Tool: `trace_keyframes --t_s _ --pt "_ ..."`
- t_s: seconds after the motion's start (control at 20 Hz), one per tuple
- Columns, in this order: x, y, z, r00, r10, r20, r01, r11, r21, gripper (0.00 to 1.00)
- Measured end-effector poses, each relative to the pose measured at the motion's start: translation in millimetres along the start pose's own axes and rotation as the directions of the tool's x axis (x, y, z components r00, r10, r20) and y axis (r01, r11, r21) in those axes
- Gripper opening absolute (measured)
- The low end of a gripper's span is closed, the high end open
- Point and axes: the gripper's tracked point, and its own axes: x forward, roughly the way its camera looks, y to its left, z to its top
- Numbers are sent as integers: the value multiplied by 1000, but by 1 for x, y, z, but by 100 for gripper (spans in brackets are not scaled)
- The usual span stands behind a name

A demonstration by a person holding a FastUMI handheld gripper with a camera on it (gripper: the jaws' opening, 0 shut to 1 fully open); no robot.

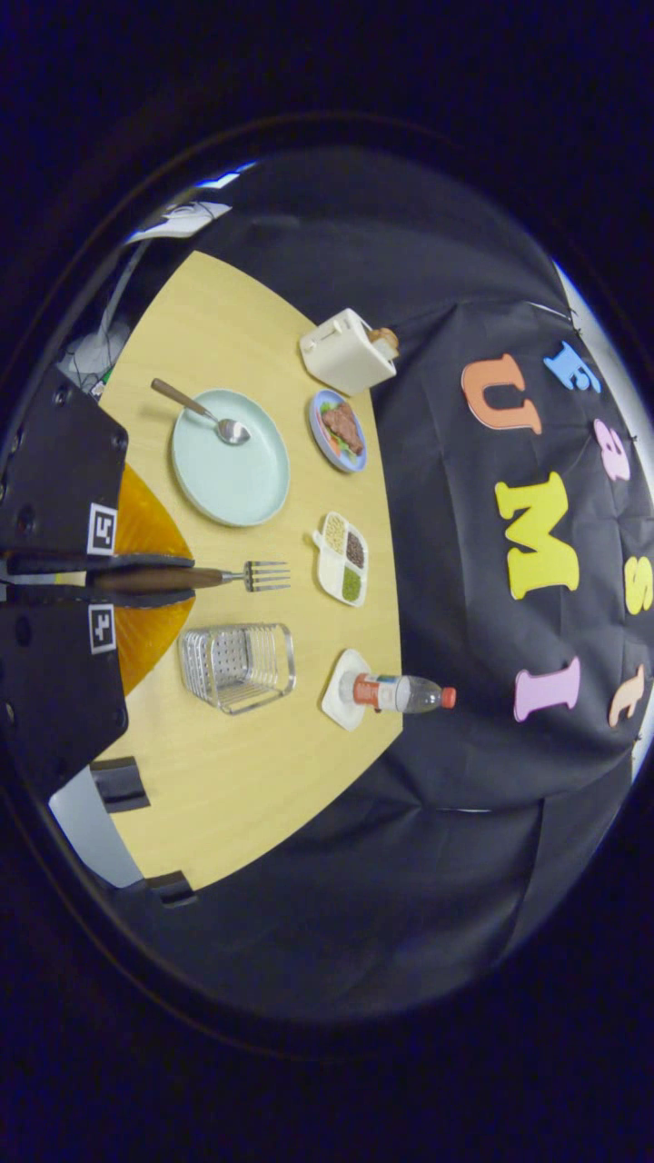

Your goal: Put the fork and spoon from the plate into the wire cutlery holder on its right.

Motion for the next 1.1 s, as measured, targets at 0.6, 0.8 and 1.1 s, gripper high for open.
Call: trace_keyframes --t_s 0.6,0.8,1.1 --pt "10 -56 0 999 -34 -37 36 996 79 5" --pt "12 -55 3 999 -36 -33 39 996 80 9" --pt "5 -51 12 999 -37 7 36 996 87 15"
